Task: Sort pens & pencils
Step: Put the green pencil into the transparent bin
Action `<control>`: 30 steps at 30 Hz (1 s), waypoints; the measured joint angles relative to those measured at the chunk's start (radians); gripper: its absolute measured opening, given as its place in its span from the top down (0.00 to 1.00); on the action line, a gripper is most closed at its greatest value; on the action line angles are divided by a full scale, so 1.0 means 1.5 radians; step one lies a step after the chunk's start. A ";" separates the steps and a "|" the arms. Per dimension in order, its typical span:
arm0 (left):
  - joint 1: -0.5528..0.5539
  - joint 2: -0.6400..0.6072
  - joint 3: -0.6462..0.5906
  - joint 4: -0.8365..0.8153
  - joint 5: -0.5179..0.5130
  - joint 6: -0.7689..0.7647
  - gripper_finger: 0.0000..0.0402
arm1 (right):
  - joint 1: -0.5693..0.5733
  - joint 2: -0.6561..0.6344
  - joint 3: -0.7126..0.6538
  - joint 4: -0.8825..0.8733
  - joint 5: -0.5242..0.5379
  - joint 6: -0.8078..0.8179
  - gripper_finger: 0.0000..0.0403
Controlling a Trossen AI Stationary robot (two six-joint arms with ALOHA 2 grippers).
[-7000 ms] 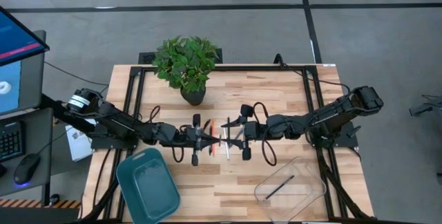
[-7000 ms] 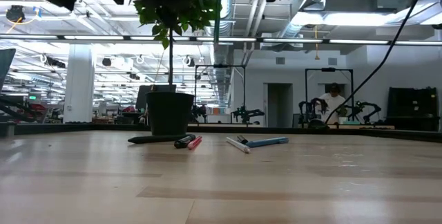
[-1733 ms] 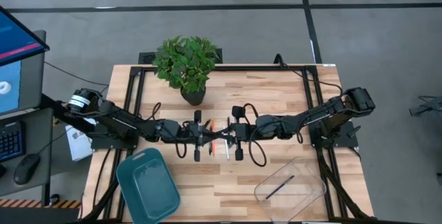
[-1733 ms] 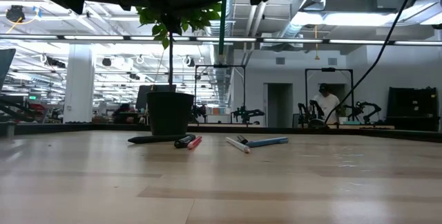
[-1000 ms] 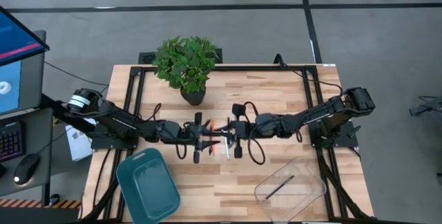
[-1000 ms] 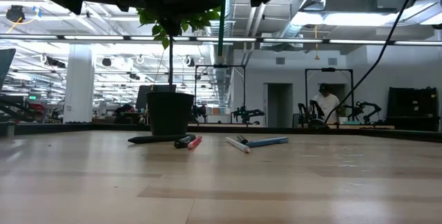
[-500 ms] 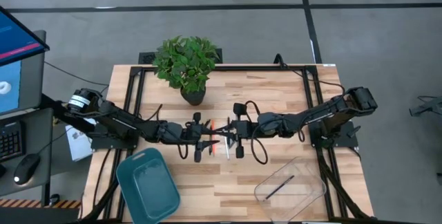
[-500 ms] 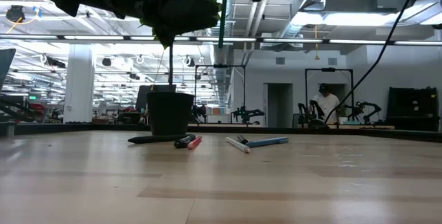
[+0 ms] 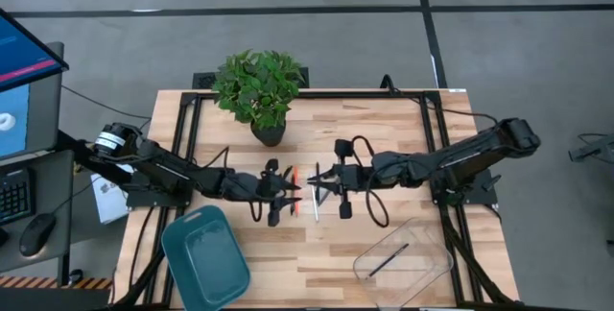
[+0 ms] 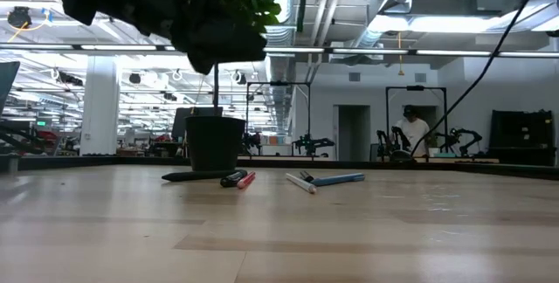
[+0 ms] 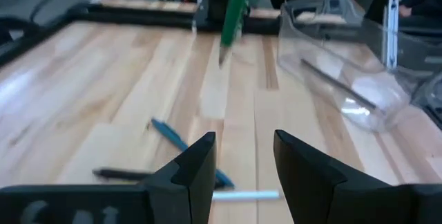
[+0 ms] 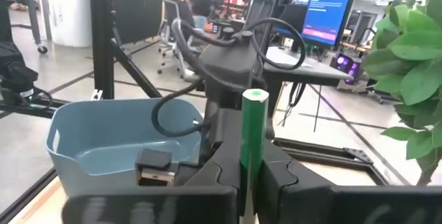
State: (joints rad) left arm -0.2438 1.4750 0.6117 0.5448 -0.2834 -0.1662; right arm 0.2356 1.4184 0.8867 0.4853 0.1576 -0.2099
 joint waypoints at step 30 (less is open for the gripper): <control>0.000 0.000 0.000 -0.071 -0.065 -0.044 0.66 | 0.240 -0.159 0.000 -0.263 -0.002 0.136 0.89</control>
State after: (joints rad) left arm -0.2440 1.4746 0.6117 0.4390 -0.3813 -0.2329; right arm 0.5953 1.1797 0.8871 0.0905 0.1543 -0.0067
